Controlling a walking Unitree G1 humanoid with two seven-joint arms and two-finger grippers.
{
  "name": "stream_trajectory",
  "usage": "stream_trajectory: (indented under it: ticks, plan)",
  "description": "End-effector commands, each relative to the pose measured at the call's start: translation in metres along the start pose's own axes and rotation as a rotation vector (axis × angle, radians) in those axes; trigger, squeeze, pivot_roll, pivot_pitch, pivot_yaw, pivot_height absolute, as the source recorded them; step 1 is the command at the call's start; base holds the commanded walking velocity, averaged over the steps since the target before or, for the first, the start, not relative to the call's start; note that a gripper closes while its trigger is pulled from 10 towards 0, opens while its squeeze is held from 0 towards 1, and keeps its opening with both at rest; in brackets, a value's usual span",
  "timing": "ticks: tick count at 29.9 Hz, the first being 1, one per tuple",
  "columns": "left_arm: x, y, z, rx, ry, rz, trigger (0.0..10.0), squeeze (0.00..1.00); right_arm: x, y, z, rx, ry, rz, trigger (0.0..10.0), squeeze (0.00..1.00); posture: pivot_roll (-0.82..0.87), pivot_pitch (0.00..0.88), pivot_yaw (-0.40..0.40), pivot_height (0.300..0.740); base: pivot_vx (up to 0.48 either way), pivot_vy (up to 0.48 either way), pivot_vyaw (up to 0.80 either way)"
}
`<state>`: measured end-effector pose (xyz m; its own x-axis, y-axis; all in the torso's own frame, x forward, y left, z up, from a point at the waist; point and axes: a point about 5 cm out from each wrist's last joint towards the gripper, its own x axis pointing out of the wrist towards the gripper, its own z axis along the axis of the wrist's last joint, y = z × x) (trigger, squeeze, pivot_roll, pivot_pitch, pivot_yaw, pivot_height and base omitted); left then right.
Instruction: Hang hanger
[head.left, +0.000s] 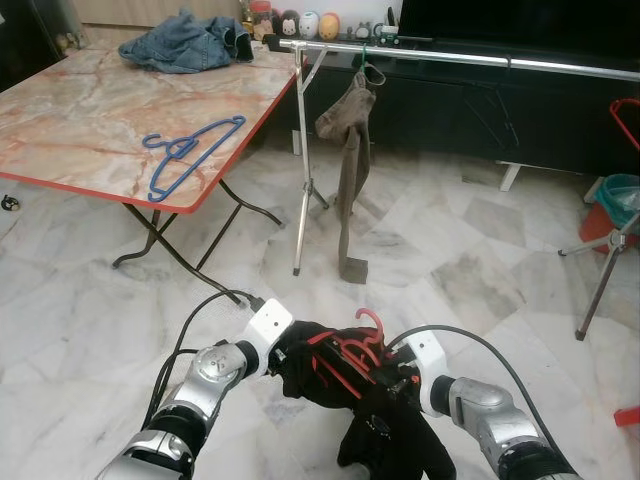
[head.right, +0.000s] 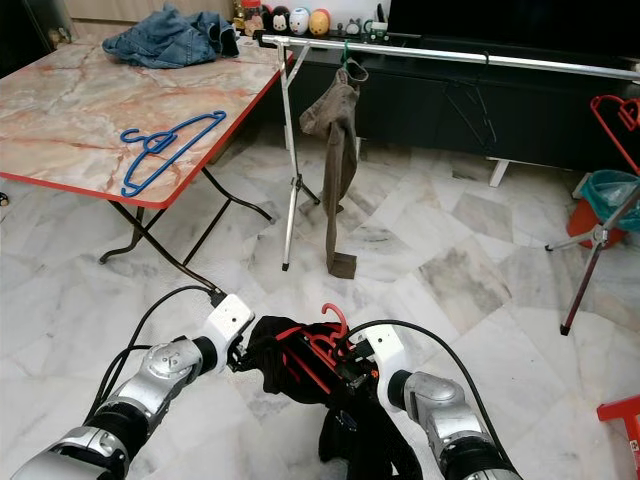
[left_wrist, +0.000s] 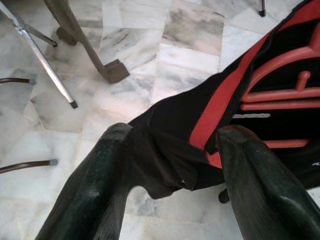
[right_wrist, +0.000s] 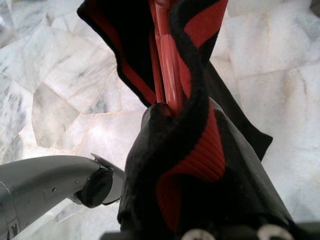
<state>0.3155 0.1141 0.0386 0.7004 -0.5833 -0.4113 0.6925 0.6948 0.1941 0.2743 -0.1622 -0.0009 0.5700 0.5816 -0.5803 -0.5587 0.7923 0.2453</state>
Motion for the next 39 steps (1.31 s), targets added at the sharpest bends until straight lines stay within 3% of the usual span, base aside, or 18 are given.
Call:
stream_trajectory:
  ticks: [1,8,13,23,30,33,39]
  plan:
    - [0.002,-0.007,-0.001,0.015,0.011,-0.052,10.0,0.00,0.002,0.001,0.009,-0.017,-0.029,0.001,10.0,0.00,0.00,0.052,0.012,0.740,0.000,0.000,0.00]
    - [0.003,-0.016,-0.004,0.063,0.028,-0.119,10.0,0.00,0.005,0.003,0.013,-0.024,-0.035,0.008,10.0,0.00,0.00,0.056,0.015,0.740,0.000,0.000,0.00]
    - [0.006,-0.015,-0.004,0.101,0.067,-0.075,10.0,0.00,0.006,0.005,0.021,-0.045,-0.053,0.025,10.0,0.00,-0.01,0.055,0.016,0.740,0.000,0.000,0.00]
    - [0.008,-0.014,-0.008,0.095,0.094,0.012,10.0,0.00,0.007,0.008,0.021,-0.054,-0.055,0.039,10.0,0.00,-0.01,0.057,0.019,0.740,0.000,0.000,0.00]
    - [0.007,-0.010,-0.009,0.066,0.086,0.075,10.0,0.00,0.007,0.010,0.016,-0.040,-0.048,0.042,10.0,0.00,-0.01,0.057,0.018,0.740,0.000,0.000,0.00]
    - [0.005,-0.005,-0.004,-0.010,0.025,0.084,10.0,0.00,0.007,0.011,0.016,-0.035,-0.049,0.043,10.0,0.00,-0.01,0.057,0.018,0.740,0.000,0.000,0.00]
    - [0.006,-0.004,-0.001,-0.011,0.018,0.069,10.0,0.00,0.008,0.012,0.016,-0.033,-0.048,0.047,10.0,0.00,-0.01,0.058,0.016,0.740,0.000,0.000,0.00]
